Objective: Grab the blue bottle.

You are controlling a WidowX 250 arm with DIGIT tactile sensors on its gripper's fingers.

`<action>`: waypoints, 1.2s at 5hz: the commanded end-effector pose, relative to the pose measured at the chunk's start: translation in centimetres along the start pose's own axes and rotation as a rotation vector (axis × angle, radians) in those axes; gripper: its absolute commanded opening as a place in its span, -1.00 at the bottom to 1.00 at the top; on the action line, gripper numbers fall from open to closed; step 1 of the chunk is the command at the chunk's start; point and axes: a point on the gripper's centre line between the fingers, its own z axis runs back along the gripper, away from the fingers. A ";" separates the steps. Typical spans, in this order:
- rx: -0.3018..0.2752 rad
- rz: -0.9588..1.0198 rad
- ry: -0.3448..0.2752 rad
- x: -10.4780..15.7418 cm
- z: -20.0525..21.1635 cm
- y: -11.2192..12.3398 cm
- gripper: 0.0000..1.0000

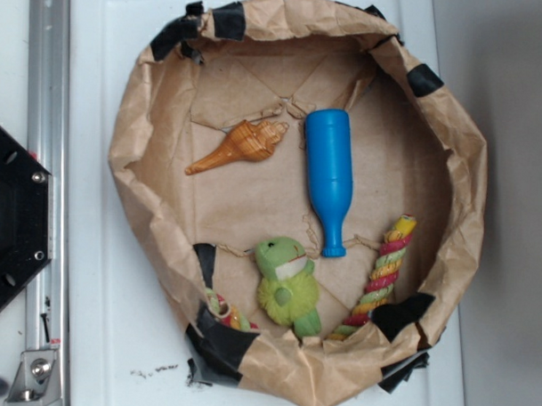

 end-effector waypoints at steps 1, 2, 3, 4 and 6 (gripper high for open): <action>0.000 0.000 0.000 0.0 0.0 0.0 1.00; 0.054 -0.173 -0.113 4.2 -3.8 2.7 1.00; 0.102 -0.078 -0.227 7.1 -5.3 4.8 1.00; 0.120 -0.184 -0.232 10.6 -7.1 6.4 1.00; 0.084 -0.493 -0.105 14.4 -14.8 6.1 1.00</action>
